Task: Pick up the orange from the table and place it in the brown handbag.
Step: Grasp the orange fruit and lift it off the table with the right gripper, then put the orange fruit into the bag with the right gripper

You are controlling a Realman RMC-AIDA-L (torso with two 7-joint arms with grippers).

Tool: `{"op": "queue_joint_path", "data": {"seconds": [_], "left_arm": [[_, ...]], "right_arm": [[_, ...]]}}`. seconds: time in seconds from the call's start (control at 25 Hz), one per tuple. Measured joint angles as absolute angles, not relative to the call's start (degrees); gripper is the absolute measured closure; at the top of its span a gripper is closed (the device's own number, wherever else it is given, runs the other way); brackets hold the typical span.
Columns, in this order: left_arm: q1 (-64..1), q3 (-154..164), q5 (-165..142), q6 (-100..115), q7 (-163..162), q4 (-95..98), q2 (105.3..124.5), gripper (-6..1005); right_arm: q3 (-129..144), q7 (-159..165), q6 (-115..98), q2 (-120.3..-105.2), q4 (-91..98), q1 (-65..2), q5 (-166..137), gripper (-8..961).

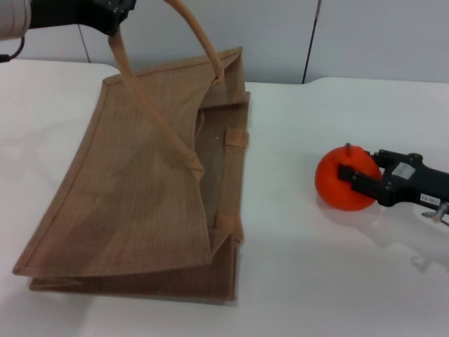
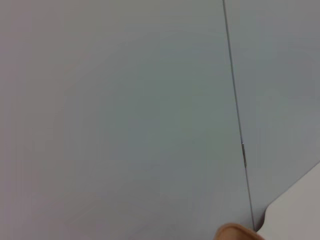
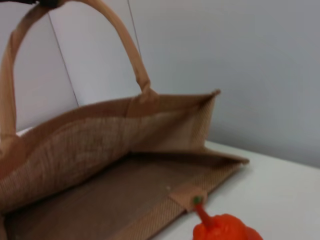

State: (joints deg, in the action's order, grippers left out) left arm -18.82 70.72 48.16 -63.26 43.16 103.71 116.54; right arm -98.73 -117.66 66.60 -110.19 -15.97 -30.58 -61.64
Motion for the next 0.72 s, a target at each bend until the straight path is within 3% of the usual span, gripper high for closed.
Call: {"op": "queue_joint_path", "data": {"seconds": [0.44,0.72], "left_arm": [[-20.8,71.0,50.2,-63.0,44.3,104.0,116.54,872],[-22.4,72.9,51.1,-61.7,44.7,104.2,116.52,872]], "right_arm": [[-98.2,-116.3,68.1,-111.23,-22.3,-31.0,-62.0,484],[-98.2,-116.3,67.6,-114.54,-26.4,-34.9,-68.6,563]]}}
